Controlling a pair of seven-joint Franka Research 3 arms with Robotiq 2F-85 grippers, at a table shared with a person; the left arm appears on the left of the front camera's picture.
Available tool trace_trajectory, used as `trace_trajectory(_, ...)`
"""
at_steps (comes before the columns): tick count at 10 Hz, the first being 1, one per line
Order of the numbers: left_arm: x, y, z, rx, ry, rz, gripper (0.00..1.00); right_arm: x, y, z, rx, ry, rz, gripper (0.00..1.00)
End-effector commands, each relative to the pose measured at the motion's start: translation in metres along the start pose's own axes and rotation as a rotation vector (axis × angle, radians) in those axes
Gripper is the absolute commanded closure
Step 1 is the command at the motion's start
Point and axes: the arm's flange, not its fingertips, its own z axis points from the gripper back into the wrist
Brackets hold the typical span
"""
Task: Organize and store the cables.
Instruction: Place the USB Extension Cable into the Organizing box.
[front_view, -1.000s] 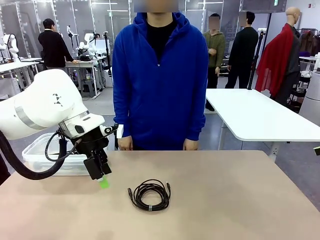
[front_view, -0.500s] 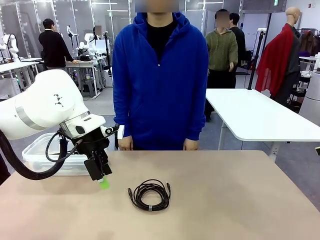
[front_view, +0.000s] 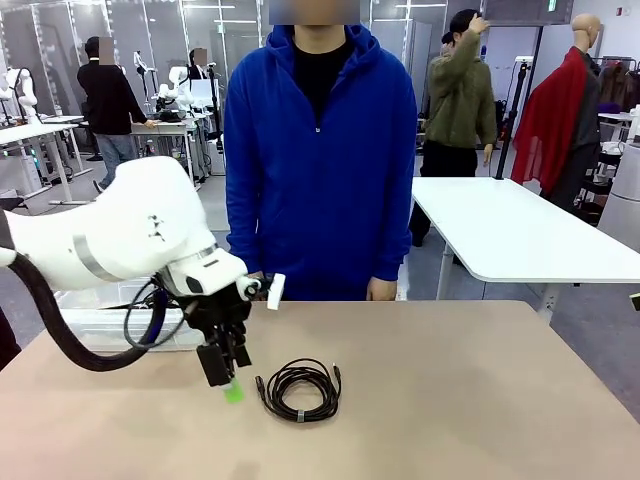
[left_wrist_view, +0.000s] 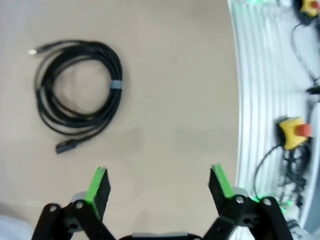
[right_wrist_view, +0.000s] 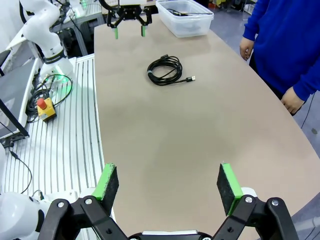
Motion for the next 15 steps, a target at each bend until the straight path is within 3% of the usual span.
trace_trajectory(1, 0.011, 0.010, -0.020, 0.053, 0.051, -0.007, 0.00, 0.003, 0.001, 0.001, -0.008, -0.014, 0.010, 0.00)
trace_trajectory(7, 0.063, 0.026, -0.061, 0.163, 0.138, 0.026, 0.00, 0.003, 0.001, 0.001, -0.008, -0.014, 0.010, 0.00)
trace_trajectory(15, 0.084, 0.037, -0.110, 0.186, 0.191, 0.031, 0.00, 0.003, 0.001, 0.001, -0.008, -0.014, 0.010, 0.00)
